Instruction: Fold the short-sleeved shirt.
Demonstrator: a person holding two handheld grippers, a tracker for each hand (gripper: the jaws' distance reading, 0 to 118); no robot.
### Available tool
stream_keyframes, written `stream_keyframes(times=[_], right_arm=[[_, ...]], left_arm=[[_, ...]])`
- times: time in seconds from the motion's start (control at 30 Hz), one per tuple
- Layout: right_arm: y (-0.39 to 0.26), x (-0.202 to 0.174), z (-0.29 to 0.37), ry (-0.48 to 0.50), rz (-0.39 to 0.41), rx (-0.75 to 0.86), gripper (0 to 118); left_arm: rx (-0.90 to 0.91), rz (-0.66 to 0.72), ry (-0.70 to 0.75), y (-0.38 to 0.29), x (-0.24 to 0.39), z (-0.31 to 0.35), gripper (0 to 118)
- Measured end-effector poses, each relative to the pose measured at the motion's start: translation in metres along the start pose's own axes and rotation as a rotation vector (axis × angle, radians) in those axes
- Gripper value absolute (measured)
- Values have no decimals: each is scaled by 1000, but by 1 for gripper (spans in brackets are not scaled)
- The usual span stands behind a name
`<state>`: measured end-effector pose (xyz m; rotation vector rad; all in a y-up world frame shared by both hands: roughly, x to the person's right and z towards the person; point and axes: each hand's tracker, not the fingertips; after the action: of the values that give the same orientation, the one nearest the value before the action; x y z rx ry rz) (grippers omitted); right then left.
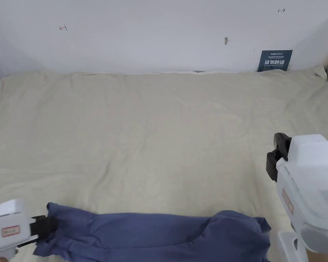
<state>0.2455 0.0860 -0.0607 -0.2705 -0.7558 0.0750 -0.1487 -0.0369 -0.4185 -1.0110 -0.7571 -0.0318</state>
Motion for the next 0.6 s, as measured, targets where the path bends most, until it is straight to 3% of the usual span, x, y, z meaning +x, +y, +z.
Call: stream_keyframes(times=[0.33,0.57,0.6], right_arm=[[-3,12,16,3,-6,13,2],[-8,28,21,-24,-15,6,2],[-8,30,21,-26,-19,4,2]], left_arm=[[-142,-132,-223,-18,151,-67,5],[-240,-179,-210,-35,204,-113,6],[-249,-178,-198,-36,207,-117,13]])
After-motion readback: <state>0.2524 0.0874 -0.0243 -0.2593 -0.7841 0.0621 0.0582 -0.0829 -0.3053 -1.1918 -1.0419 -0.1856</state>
